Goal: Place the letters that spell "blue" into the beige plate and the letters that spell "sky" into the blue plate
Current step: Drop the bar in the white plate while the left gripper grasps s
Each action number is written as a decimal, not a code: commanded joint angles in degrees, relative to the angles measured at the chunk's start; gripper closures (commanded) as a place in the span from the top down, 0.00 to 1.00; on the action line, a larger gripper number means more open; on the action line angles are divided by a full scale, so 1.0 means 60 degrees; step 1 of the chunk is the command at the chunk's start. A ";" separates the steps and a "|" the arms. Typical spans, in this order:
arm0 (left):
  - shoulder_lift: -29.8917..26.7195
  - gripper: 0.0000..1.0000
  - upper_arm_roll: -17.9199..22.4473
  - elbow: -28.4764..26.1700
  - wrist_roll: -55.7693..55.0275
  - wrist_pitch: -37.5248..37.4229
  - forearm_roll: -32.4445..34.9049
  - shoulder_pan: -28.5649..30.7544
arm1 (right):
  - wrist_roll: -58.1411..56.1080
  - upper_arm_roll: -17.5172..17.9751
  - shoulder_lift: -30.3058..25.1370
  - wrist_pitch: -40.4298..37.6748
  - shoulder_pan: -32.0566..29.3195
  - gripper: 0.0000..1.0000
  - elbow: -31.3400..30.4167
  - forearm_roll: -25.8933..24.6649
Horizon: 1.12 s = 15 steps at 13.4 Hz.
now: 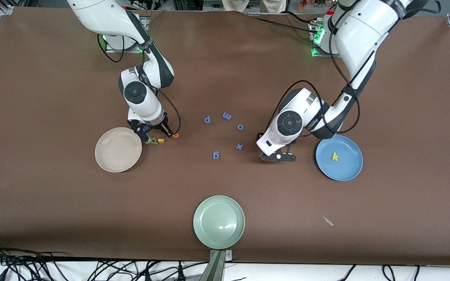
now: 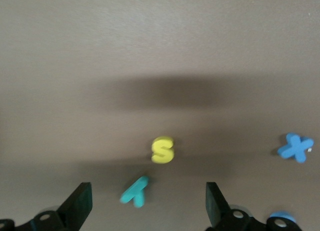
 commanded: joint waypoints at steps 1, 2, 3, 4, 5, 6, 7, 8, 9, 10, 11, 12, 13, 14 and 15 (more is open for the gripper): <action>0.0181 0.97 0.0032 0.0022 -0.0309 0.0642 0.0386 -0.0021 | -0.0011 0.0090 0.0106 0.0077 0.0018 0.00 -0.0065 0.0121; 0.0211 0.95 0.0032 0.0022 -0.0309 0.0730 0.0647 -0.0036 | -0.0085 0.0090 0.0048 0.0033 0.0018 0.00 -0.0036 0.0121; 0.0269 0.93 0.0017 0.0022 -0.0309 0.0746 0.1142 -0.0036 | -0.0230 0.0076 -0.0040 -0.0127 -0.0025 0.00 0.0066 0.0121; 0.0328 0.90 0.0003 0.0037 -0.0367 0.0789 0.1365 -0.0036 | -0.0580 0.0017 -0.0215 -0.0868 -0.0069 0.00 0.0313 0.0121; 0.0401 0.89 -0.0012 0.0066 -0.0411 0.0862 0.1338 -0.0022 | -0.1062 -0.0085 -0.0362 -0.1949 -0.0157 0.00 0.0794 0.0121; 0.0445 0.87 0.0002 0.0037 -0.0426 0.0965 0.1338 -0.0036 | -0.1603 -0.0231 -0.0508 -0.2946 -0.0317 0.00 0.1205 0.0121; 0.0533 0.87 0.0003 0.0008 -0.0426 0.1140 0.1338 -0.0022 | -0.2218 -0.0377 -0.0611 -0.3536 -0.0362 0.00 0.1427 0.0121; 0.0563 0.87 0.0003 -0.0021 -0.0484 0.1257 0.1338 -0.0036 | -0.2847 -0.0698 -0.0714 -0.3803 -0.0363 0.00 0.1458 0.0121; 0.0607 0.84 -0.0012 -0.0051 -0.0601 0.1259 0.1323 -0.0036 | -0.3579 -0.0875 -0.0802 -0.3979 -0.0363 0.00 0.1458 0.0121; 0.0607 0.70 0.0002 -0.0153 -0.0631 0.1259 0.1323 -0.0022 | -0.4181 -0.1167 -0.0817 -0.4054 -0.0363 0.00 0.1458 0.0121; 0.0607 0.55 -0.0012 -0.0154 -0.0631 0.1259 0.1323 0.0022 | -0.4868 -0.1416 -0.0817 -0.4040 -0.0363 0.00 0.1473 0.0121; 0.0607 0.36 -0.0012 -0.0154 -0.0646 0.1259 0.1309 0.0022 | -0.5513 -0.1665 -0.0803 -0.4011 -0.0363 0.00 0.1487 0.0107; 0.0592 0.26 -0.0012 -0.0154 -0.0690 0.1230 0.1279 0.0037 | -0.6187 -0.1958 -0.0803 -0.3952 -0.0363 0.00 0.1488 0.0107; 0.0578 0.20 -0.0027 -0.0168 -0.0835 0.1186 0.1192 0.0095 | -0.6832 -0.2149 -0.0774 -0.3908 -0.0377 0.00 0.1488 0.0107; 0.0578 0.16 -0.0012 -0.0183 -0.0851 0.1156 0.1191 0.0095 | -0.7244 -0.2224 -0.0744 -0.3705 -0.0435 0.00 0.1488 0.0107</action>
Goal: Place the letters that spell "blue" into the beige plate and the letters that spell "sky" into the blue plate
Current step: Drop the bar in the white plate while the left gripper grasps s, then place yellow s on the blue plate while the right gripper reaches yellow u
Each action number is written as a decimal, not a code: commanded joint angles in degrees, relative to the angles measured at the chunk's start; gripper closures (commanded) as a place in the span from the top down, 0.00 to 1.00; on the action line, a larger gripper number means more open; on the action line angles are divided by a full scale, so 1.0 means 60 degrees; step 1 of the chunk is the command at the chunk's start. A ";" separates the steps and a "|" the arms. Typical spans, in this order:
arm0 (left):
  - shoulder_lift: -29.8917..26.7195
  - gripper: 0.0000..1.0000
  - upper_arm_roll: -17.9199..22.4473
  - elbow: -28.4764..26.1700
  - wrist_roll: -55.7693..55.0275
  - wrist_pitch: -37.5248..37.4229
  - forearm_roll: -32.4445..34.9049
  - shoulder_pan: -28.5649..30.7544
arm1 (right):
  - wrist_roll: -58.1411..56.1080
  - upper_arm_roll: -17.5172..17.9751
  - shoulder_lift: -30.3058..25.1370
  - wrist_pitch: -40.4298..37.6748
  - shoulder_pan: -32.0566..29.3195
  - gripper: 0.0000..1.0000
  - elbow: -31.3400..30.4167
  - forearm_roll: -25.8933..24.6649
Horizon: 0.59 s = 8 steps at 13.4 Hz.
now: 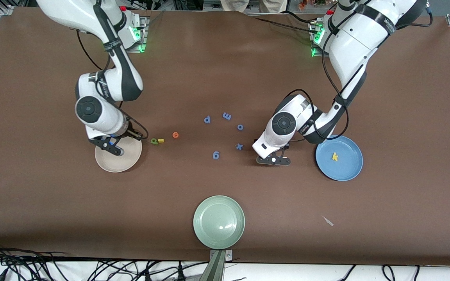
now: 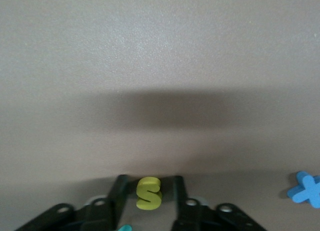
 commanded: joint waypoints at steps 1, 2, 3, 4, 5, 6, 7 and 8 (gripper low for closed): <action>-0.0039 0.10 0.0014 -0.0158 -0.0263 -0.0019 0.0174 0.0116 | -0.1366 -0.0201 0.0037 0.0370 -0.0108 0.08 -0.0009 0.0107; -0.0069 0.08 0.0014 -0.0158 -0.0205 -0.0048 0.0174 0.0131 | -0.1936 -0.0187 0.0066 0.0560 -0.0240 0.19 -0.0023 0.0107; -0.0142 0.05 0.0000 -0.0144 -0.0117 -0.0223 0.0174 0.0160 | -0.2434 -0.0186 0.0081 0.0794 -0.0357 0.37 -0.0009 0.0107; -0.0345 0.03 0.0000 -0.0057 -0.0073 -0.0587 0.0174 0.0218 | -0.2541 -0.0172 0.0197 0.1014 -0.0373 0.62 0.0006 0.0122; -0.0565 0.01 -0.0015 0.0017 0.0116 -0.1040 0.0174 0.0277 | -0.2484 -0.0143 0.0314 0.1146 -0.0344 0.71 0.0050 0.0122; -0.0843 0.01 -0.0015 0.0032 0.0466 -0.1480 0.0174 0.0408 | -0.2425 -0.0113 0.0359 0.1162 -0.0300 0.75 0.0094 0.0136; -0.1063 0.01 -0.0015 0.0047 0.0977 -0.1861 0.0174 0.0656 | -0.2251 -0.0084 0.0360 0.1133 -0.0271 0.75 0.0138 0.0137; -0.1225 0.02 -0.0015 0.0032 0.1592 -0.2199 0.0174 0.0948 | -0.1901 0.0061 0.0360 0.1119 -0.0256 0.75 0.0196 0.0137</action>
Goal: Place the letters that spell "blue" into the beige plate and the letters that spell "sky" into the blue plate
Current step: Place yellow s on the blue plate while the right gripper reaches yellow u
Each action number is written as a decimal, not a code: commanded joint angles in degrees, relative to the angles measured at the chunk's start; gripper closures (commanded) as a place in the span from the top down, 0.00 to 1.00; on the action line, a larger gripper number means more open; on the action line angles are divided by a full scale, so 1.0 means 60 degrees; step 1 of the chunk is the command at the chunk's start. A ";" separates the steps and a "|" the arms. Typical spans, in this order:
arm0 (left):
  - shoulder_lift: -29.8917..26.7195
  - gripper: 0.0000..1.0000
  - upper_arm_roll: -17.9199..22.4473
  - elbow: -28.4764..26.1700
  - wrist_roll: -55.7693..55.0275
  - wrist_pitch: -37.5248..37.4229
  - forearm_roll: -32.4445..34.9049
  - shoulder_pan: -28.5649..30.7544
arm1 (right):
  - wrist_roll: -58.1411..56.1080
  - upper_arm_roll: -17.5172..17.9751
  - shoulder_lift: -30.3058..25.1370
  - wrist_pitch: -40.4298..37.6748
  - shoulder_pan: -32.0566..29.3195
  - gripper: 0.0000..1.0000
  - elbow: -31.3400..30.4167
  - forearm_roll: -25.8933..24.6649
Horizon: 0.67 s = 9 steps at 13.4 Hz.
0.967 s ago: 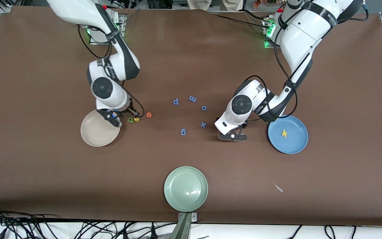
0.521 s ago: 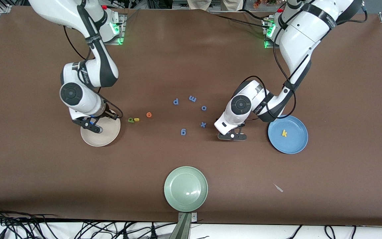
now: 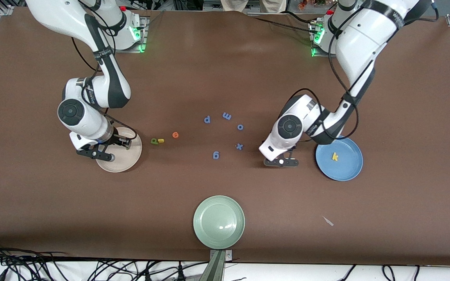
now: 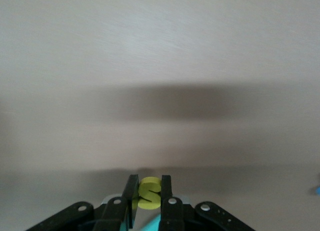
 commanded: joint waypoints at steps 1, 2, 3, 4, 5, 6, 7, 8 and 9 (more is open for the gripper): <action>-0.0785 0.02 -0.0034 -0.0168 0.1715 -0.1020 0.0188 0.0811 | 0.0684 0.0389 0.0067 0.0008 0.0022 0.75 0.0263 0.0134; -0.0829 0.02 -0.0020 -0.0182 0.2564 -0.1342 0.0203 0.1177 | 0.1095 0.0566 0.0081 0.0008 0.0037 0.75 0.0307 0.0134; -0.0830 0.02 -0.0020 -0.0212 0.3341 -0.1534 0.0319 0.1601 | 0.1577 0.0770 0.0096 0.0051 0.0022 0.75 0.0322 0.0134; -0.0801 0.03 -0.0005 -0.0299 0.3987 -0.1550 0.0320 0.2011 | 0.2046 0.0990 0.0241 0.0110 0.0022 0.75 0.0438 0.0134; -0.0742 0.04 -0.0019 -0.0343 0.4501 -0.1521 0.0334 0.2421 | 0.2544 0.1224 0.0431 0.0110 0.0037 0.75 0.0628 0.0134; -0.0669 0.04 -0.0005 -0.0358 0.4883 -0.1463 0.0335 0.2672 | 0.2969 0.1473 0.0607 0.0183 0.0037 0.75 0.0775 0.0134; -0.0596 0.06 -0.0019 -0.0358 0.5177 -0.1448 0.0335 0.2863 | 0.3220 0.1620 0.0768 0.0299 0.0051 0.75 0.0863 0.0134; -0.0537 0.15 -0.0005 -0.0358 0.5223 -0.1375 0.0335 0.2923 | 0.3295 0.1694 0.0857 0.0475 0.0051 0.75 0.0850 0.0134; -0.0493 0.42 -0.0019 -0.0373 0.5209 -0.1316 0.0335 0.2909 | 0.3310 0.1710 0.0930 0.0563 0.0095 0.75 0.0850 0.0134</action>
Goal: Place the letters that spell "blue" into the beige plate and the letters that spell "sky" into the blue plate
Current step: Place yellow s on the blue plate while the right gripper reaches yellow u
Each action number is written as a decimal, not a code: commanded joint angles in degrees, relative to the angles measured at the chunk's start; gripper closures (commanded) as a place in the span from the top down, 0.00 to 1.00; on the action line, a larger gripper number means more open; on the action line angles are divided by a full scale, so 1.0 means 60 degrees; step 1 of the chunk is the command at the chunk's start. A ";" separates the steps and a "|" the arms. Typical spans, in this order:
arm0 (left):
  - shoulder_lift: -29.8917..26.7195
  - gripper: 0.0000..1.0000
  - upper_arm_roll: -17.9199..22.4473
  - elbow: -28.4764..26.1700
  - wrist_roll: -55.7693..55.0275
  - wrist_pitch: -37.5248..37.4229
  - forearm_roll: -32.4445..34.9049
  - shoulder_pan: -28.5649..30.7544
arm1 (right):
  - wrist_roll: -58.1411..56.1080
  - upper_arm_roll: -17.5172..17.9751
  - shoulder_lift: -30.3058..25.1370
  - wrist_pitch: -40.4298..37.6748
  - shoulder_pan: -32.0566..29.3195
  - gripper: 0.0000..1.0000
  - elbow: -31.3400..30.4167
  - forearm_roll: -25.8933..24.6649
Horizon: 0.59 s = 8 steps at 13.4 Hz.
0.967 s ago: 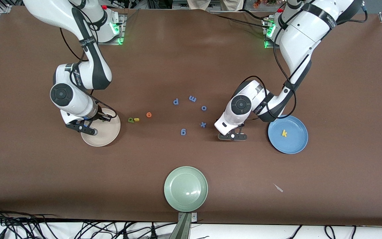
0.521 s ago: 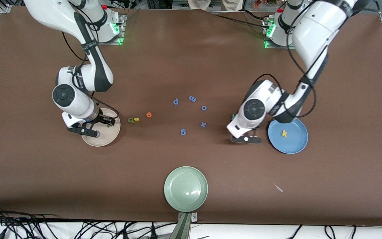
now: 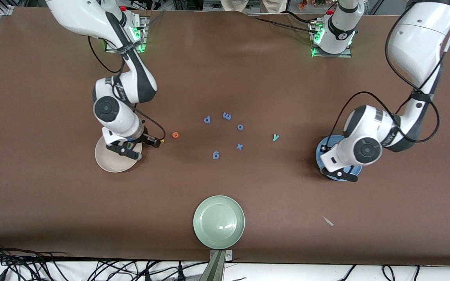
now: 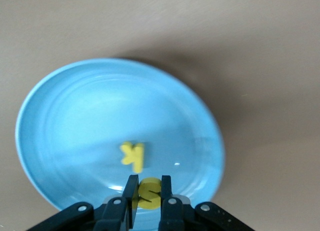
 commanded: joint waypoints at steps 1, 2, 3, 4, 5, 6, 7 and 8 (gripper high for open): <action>0.0045 0.87 -0.0164 -0.0079 0.0074 0.0125 0.0295 -0.0116 | 0.0317 0.0116 0.0432 0.0203 0.0073 0.75 0.0269 0.0126; 0.0002 1.00 -0.0193 -0.0078 -0.0013 0.0110 0.0237 -0.0161 | 0.0376 0.0117 0.0447 0.0217 0.0146 0.75 0.0255 0.0126; -0.0028 1.00 -0.0353 -0.0078 -0.0057 0.0096 0.0149 -0.0176 | 0.0377 0.0117 0.0476 0.0218 0.0176 0.74 0.0226 0.0126; -0.0028 1.00 -0.0587 -0.0078 -0.0217 0.0095 0.0148 -0.0161 | 0.0377 0.0117 0.0563 0.0319 0.0176 0.74 0.0196 0.0126; -0.0042 1.00 -0.0763 -0.0078 -0.0567 0.0081 0.0148 -0.0161 | 0.0392 0.0131 0.0579 0.0393 0.0190 0.73 0.0152 0.0126; -0.0043 1.00 -0.1127 -0.0093 -0.1180 0.0052 0.0148 -0.0161 | 0.0493 0.0131 0.0579 0.0408 0.0220 0.71 0.0108 0.0126; -0.0028 1.00 -0.1508 -0.0166 -0.1969 0.0052 0.0148 -0.0176 | 0.0581 0.0131 0.0579 0.0408 0.0263 0.69 0.0036 0.0126; -0.0013 1.00 -0.1903 -0.0253 -0.2702 0.0095 0.0148 -0.0190 | 0.0582 0.0131 0.0579 0.0437 0.0293 0.65 -0.0052 0.0126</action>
